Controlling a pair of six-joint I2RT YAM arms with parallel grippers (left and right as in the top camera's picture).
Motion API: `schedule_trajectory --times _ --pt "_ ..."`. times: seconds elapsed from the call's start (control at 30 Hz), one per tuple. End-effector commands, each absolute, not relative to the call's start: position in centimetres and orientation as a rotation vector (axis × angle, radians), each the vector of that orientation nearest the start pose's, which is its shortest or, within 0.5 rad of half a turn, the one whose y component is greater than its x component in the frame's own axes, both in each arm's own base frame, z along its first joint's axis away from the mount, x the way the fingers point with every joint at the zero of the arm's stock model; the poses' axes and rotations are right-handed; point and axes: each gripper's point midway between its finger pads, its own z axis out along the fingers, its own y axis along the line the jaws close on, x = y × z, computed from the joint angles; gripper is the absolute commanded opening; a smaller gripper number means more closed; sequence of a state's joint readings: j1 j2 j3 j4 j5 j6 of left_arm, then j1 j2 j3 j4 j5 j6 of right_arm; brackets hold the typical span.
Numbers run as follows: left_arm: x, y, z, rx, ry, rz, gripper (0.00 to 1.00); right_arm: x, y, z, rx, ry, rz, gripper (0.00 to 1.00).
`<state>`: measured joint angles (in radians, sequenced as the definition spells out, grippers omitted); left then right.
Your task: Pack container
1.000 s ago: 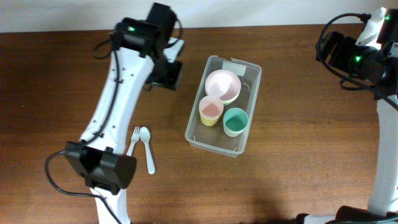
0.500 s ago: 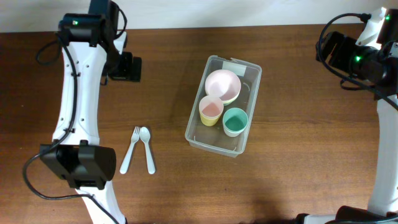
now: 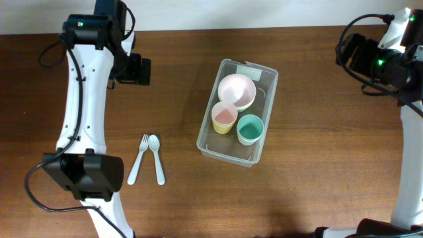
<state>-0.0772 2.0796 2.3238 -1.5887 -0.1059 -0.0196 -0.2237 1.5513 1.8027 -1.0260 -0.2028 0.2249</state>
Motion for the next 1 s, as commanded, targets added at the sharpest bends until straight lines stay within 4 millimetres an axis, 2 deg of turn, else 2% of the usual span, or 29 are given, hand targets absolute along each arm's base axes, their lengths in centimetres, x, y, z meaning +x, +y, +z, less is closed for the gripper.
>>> schedule_trajectory --times 0.0,0.13,0.2,0.3,0.43,0.53,0.57,0.6,0.63,0.67,0.7,0.73,0.83,0.97 --pt "42.7 -1.3 23.5 0.066 2.870 0.145 1.00 40.8 -5.8 32.8 0.414 2.298 0.233 0.99" --pt "42.7 -1.3 23.5 0.066 2.870 0.145 1.00 40.8 -5.8 32.8 0.415 2.299 0.231 0.99" --pt "42.7 -1.3 23.5 0.066 2.870 0.145 1.00 40.0 -6.1 32.2 0.440 2.331 0.196 0.99" --pt "42.7 -1.3 23.5 0.066 2.870 0.145 1.00 38.9 -6.7 33.1 0.451 2.310 0.132 0.99" --pt "42.7 -1.3 23.5 0.066 2.870 0.145 1.00 35.4 -4.2 36.7 0.189 2.205 0.057 0.99" --pt "42.7 -1.3 23.5 0.066 2.870 0.145 1.00 32.9 -2.9 37.5 0.087 2.146 0.030 0.99" --pt "42.7 -1.3 23.5 0.066 2.870 0.145 1.00 31.5 -2.5 37.4 0.060 2.122 0.023 0.99" --pt "42.7 -1.3 23.5 0.066 2.870 0.145 1.00 29.4 -2.1 36.8 0.042 2.105 0.014 0.99" --pt "42.7 -1.3 23.5 0.066 2.870 0.145 1.00 28.8 -2.1 36.4 0.042 2.101 0.013 0.99" --pt "42.7 -1.3 23.5 0.066 2.870 0.145 1.00 26.6 -1.8 35.0 0.024 2.080 0.001 0.99" --pt "42.7 -1.3 23.5 0.066 2.870 0.145 1.00 25.9 -1.7 34.3 0.024 2.073 -0.003 0.99" --pt "42.7 -1.3 23.5 0.066 2.870 0.145 1.00 24.6 -1.8 32.6 0.029 2.053 -0.022 0.99" --pt "42.7 -1.3 23.5 0.066 2.870 0.145 1.00 23.3 -1.6 29.8 0.026 2.008 -0.028 0.99" --pt "42.7 -1.3 23.5 0.066 2.870 0.145 1.00 21.9 -0.5 23.8 -0.012 1.949 0.015 0.99"
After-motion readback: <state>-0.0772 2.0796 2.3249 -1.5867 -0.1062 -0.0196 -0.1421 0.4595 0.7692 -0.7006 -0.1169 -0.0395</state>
